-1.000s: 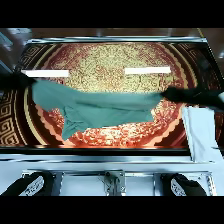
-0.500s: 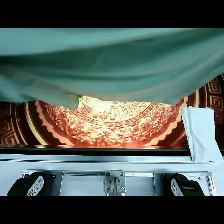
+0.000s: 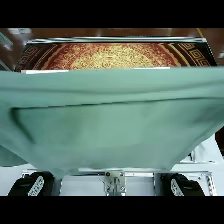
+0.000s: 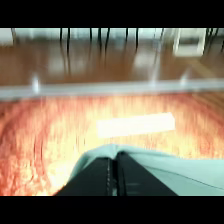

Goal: Fold the shirts.

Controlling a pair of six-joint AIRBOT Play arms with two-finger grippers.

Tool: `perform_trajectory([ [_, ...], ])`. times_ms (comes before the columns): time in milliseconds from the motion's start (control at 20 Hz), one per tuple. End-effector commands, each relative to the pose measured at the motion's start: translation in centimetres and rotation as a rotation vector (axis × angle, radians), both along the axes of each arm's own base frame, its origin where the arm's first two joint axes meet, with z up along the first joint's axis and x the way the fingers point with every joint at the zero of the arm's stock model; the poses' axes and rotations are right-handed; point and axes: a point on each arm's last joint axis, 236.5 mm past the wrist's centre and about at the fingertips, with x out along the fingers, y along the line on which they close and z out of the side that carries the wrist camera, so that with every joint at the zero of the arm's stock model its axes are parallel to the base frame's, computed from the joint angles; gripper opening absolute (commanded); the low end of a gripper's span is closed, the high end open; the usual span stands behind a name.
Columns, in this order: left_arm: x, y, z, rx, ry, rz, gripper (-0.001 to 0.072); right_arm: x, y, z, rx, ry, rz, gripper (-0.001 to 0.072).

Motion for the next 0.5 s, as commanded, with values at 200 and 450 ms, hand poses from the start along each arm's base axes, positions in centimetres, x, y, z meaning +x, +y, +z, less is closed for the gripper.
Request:
perform_trajectory([
  [200,12.4,3.2,-20.4,-0.01,0.494,0.005,0.004,12.2,-2.0,-19.8,0.086,0.497,-0.042,0.0064],
  [450,23.7,4.4,-30.7,-0.199,0.604,0.052,0.004,25.7,-4.2,-30.6,0.188,0.45,-0.16,0.0064],
])
